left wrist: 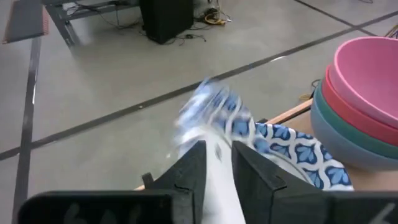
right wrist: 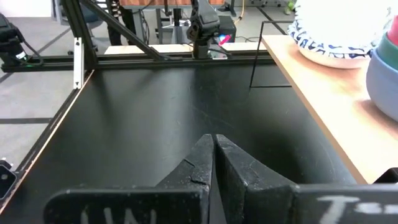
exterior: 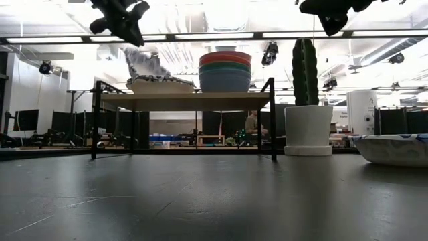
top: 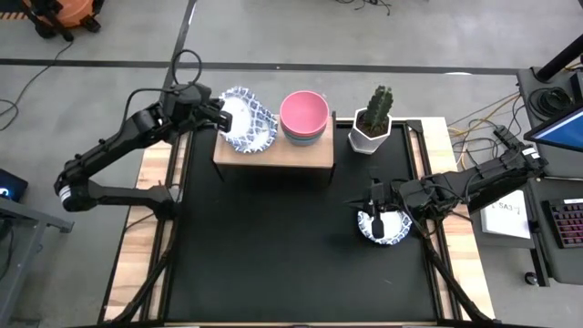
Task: Place and stack bowls onto a shelf
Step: Stack the blue patterned bowl on top of the blue patterned bowl on the shelf
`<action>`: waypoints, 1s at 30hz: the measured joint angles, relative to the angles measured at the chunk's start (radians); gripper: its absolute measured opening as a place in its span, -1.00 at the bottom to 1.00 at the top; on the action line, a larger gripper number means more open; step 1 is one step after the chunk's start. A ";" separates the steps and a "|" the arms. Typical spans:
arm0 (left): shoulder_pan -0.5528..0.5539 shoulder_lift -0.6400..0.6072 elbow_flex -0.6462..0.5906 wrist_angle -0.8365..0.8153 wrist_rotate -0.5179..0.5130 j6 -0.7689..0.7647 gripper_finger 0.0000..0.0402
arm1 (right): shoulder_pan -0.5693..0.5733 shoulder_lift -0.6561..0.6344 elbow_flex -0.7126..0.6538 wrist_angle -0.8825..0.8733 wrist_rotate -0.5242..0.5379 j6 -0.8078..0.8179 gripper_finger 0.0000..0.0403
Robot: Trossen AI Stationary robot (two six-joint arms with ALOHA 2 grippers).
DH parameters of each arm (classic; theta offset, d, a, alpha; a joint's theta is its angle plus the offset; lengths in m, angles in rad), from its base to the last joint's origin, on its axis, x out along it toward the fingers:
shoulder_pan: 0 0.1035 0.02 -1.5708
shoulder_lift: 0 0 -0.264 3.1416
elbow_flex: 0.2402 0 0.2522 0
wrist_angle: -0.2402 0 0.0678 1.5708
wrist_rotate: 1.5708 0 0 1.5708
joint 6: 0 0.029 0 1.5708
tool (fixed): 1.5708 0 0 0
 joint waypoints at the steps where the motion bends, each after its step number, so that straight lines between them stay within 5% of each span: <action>1: 0.000 0.002 0.000 0.003 0.000 0.000 -0.68 | 0.000 0.000 0.000 0.000 0.000 0.000 -0.96; 12: -0.002 0.002 0.000 -0.097 -0.001 0.010 -0.39 | 0.000 0.000 0.000 -0.001 0.000 0.008 -0.96; 30: -0.014 0.131 -0.082 -0.176 -0.061 -0.080 -0.60 | 0.000 0.000 0.000 -0.001 0.000 0.007 -0.96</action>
